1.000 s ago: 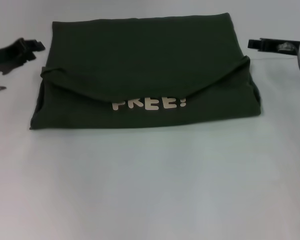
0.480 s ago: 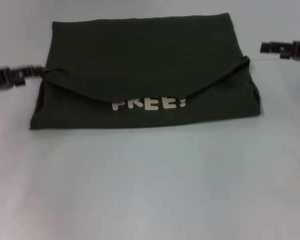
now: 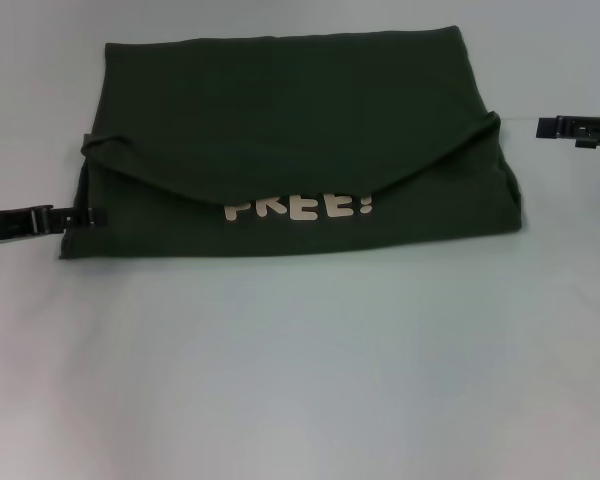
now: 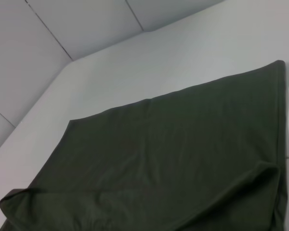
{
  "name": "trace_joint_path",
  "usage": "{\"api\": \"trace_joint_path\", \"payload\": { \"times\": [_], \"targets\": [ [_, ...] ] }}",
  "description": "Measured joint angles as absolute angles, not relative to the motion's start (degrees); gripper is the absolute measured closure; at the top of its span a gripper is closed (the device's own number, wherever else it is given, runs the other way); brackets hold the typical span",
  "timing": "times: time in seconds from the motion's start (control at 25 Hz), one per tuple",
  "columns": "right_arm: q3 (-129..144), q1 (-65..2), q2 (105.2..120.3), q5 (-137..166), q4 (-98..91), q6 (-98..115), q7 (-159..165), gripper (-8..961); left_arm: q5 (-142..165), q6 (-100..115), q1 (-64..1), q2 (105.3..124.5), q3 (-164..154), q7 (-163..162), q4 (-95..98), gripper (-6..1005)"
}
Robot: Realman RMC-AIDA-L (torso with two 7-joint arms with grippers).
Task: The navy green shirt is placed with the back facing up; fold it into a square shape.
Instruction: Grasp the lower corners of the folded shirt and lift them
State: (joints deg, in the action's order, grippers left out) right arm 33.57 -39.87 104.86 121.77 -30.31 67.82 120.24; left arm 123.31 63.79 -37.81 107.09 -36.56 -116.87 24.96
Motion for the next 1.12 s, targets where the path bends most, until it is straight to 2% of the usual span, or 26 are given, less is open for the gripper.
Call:
{"api": "trace_joint_path", "payload": {
  "times": [0.28,1.12],
  "targets": [
    [34.03,-40.08,105.03,122.14,-30.25,68.02,120.24,39,123.31,56.99,-38.34,108.57,-37.96,-115.52,24.97,125],
    [34.13,-40.34,105.13,122.08,-30.23,68.55,120.24,41,123.31,50.5,-39.66,110.15,-41.68,-114.51,22.03,135]
  ]
}}
